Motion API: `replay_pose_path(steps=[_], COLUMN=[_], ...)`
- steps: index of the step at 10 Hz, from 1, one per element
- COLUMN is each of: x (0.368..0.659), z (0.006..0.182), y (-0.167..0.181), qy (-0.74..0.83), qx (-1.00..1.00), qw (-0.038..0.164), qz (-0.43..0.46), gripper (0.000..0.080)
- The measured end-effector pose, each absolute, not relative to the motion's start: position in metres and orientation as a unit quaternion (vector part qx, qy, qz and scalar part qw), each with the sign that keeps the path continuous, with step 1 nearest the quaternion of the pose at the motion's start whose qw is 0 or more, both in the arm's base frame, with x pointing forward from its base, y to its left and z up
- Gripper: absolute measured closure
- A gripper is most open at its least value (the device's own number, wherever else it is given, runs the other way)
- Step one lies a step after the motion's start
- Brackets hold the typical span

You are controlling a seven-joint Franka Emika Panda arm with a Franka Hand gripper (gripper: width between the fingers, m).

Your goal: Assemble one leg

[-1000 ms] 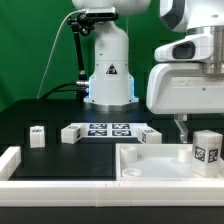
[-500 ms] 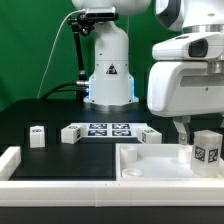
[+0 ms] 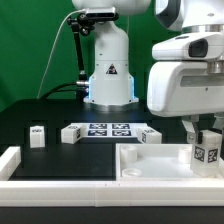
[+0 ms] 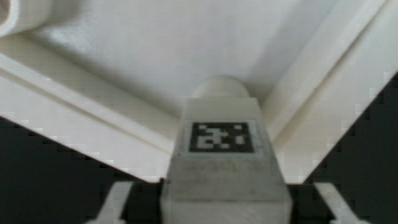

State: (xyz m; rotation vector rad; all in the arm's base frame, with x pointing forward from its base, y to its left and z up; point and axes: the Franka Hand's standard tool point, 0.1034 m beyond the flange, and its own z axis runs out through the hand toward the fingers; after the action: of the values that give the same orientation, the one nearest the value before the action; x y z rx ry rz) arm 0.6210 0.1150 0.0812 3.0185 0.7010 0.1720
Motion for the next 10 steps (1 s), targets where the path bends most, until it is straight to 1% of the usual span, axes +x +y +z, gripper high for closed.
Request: replay_pose_path(steps=[1, 2, 3, 5, 7, 10], x=[0.6209, 0.6208, 0.6204, 0.6206, 0.6204, 0.6200], z=[0.0811, 0.0809, 0.0802, 0.0799, 0.0793, 0.0783], y=[0.1148, 0.1143, 0.1150, 0.1161, 0.1177, 0.1170], qy=[0.226, 0.187, 0.108, 0.001, -0.162, -0.353], qx=[0.972, 0.981, 0.992, 0.998, 0.983, 0.931], qw=[0.019, 0.013, 0.005, -0.006, -0.030, -0.058], qz=[0.055, 0.056, 0.059, 0.070, 0.076, 0.069], gripper=[0.0508, 0.0508, 0.0508, 0.0508, 0.0508, 0.0507])
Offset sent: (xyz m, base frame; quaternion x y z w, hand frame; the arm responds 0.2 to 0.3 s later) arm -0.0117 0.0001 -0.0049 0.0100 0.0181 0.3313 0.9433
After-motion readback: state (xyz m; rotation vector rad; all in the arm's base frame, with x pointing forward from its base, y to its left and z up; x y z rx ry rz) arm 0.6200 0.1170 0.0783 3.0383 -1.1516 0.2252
